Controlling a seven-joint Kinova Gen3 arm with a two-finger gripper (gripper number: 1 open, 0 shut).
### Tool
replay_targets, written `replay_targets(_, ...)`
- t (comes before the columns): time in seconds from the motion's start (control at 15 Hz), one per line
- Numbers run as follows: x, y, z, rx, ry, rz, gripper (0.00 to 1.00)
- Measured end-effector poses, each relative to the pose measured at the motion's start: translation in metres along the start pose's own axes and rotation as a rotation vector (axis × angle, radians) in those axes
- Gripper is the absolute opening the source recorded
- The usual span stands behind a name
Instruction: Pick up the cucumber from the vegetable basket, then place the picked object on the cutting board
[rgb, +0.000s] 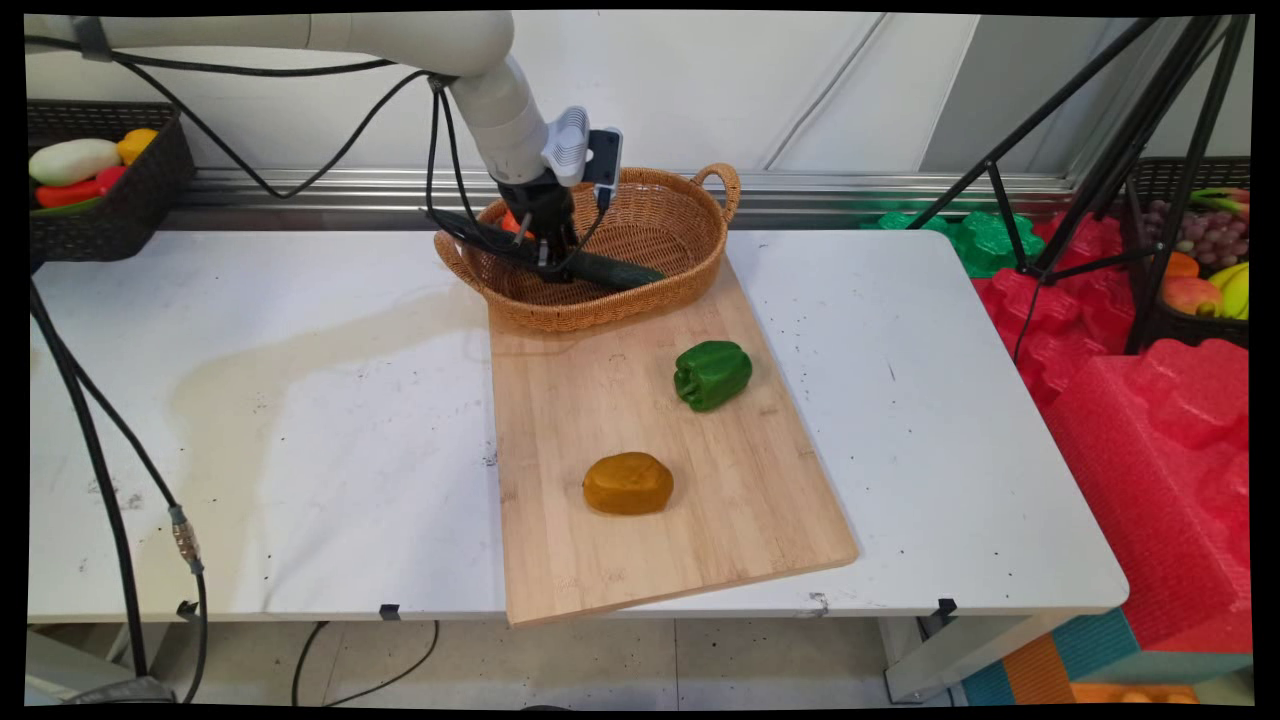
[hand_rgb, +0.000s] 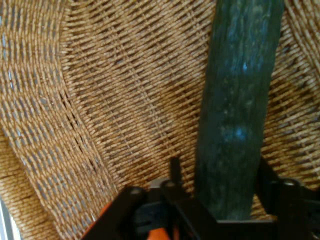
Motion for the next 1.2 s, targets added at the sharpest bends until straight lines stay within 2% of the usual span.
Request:
replay_targets(0.2, 0.002, 0.003, -0.001, 0.001, 0.007, 0.005, 0.00)
replay_targets(0.53, 0.005, 0.012, -0.017, 0.026, 0.036, -0.040, 0.00)
replay_targets(0.87, 0.017, 0.031, -0.067, 0.075, 0.100, -0.070, 0.00)
replay_targets(1.2, 0.026, 0.067, -0.123, 0.086, 0.169, -0.067, 0.00)
